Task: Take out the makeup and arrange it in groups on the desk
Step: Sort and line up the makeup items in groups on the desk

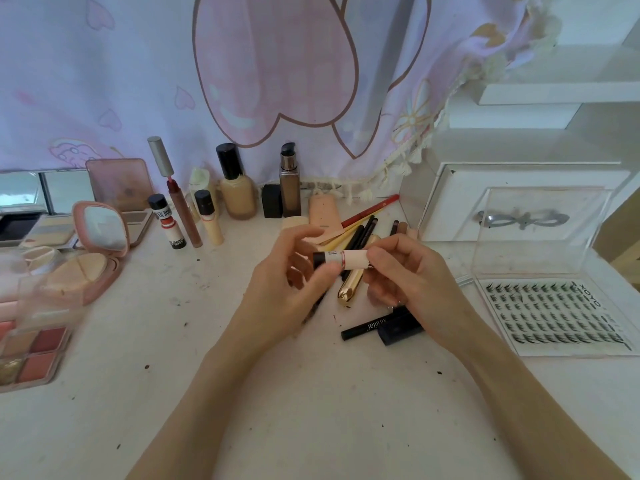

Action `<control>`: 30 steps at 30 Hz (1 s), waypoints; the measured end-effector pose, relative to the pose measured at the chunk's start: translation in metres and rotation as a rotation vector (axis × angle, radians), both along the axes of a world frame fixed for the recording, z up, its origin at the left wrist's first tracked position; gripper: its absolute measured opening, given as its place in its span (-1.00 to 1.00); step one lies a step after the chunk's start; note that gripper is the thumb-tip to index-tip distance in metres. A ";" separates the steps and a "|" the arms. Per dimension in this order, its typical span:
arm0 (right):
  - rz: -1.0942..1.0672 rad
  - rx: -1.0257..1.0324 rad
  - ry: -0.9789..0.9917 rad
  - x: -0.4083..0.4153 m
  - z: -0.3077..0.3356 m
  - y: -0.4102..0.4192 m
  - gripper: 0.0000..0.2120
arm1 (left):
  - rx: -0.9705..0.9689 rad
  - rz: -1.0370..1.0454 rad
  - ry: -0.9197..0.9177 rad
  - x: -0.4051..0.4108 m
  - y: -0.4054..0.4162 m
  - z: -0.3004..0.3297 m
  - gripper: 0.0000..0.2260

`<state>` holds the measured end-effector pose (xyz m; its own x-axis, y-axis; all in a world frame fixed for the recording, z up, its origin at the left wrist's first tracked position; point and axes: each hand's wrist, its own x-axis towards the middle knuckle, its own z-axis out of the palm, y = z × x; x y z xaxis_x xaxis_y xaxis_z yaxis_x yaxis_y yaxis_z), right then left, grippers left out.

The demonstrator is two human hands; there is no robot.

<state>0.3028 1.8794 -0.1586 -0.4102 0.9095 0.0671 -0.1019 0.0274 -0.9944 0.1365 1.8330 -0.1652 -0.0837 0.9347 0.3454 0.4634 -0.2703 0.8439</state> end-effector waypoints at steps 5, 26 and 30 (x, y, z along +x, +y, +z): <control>0.007 -0.004 0.004 0.002 0.000 0.000 -0.77 | 0.030 -0.036 0.050 -0.002 0.000 -0.003 -0.73; 0.119 0.313 -0.333 -0.002 0.001 -0.006 -0.77 | 0.041 0.121 -0.325 -0.004 -0.003 0.011 -0.71; 0.084 0.323 -0.360 -0.002 -0.001 -0.004 -0.79 | 0.032 0.101 -0.321 -0.004 -0.003 0.011 -0.72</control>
<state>0.3004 1.8753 -0.1598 -0.5302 0.8285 0.1804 0.2317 0.3463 -0.9091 0.1320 1.8301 -0.1546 -0.2849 0.9053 0.3150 0.2008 -0.2650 0.9431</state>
